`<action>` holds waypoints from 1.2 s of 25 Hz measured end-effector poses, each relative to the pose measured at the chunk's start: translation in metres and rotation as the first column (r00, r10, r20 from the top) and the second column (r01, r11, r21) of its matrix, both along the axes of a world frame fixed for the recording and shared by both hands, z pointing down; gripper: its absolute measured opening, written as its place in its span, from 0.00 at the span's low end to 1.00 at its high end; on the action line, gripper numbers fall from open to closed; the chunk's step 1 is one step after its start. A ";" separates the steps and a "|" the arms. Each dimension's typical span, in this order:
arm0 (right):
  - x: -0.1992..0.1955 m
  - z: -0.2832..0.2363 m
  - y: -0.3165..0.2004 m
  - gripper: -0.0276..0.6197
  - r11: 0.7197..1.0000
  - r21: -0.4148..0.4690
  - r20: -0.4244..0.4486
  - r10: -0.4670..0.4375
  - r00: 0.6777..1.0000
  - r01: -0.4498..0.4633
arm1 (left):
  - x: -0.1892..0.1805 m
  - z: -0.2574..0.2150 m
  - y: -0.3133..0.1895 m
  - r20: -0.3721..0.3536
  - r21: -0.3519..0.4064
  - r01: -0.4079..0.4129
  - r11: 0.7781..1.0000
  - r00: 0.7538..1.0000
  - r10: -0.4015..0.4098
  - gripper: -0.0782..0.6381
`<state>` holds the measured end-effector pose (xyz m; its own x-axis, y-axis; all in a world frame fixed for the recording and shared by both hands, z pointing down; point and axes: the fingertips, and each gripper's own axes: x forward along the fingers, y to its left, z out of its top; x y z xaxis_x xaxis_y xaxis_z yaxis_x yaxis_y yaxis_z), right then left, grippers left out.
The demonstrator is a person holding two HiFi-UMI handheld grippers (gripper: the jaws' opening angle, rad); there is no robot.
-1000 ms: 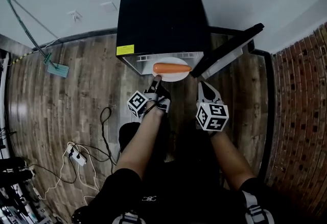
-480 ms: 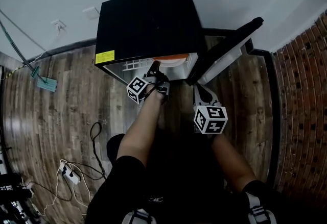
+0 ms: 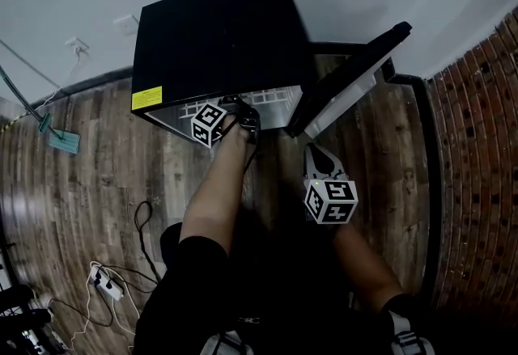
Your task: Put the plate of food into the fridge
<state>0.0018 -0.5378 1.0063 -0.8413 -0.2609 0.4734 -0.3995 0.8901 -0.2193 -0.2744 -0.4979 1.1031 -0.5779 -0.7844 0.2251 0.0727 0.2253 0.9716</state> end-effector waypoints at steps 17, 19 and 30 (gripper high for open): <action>-0.005 0.013 0.007 0.06 1.000 0.014 -0.017 -0.009 1.000 0.009 | 0.007 0.000 0.016 0.299 -0.646 -0.177 0.742 0.836 0.460 0.30; -0.006 0.013 0.009 0.06 0.999 0.037 -0.022 -0.018 1.000 0.019 | 0.005 0.000 0.027 0.333 -0.746 -0.109 0.657 0.793 0.510 0.30; -0.025 -0.018 0.017 0.06 0.997 0.077 0.027 -0.029 0.999 0.027 | 0.067 -0.067 0.039 0.464 -0.808 -0.062 0.585 0.545 0.699 0.10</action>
<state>-0.0232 -0.5205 0.9880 -0.8612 -0.2721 0.4293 -0.3692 0.9154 -0.1605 -0.2076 -0.4585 1.0359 -0.4544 -0.7701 0.4477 -0.7868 0.5827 0.2036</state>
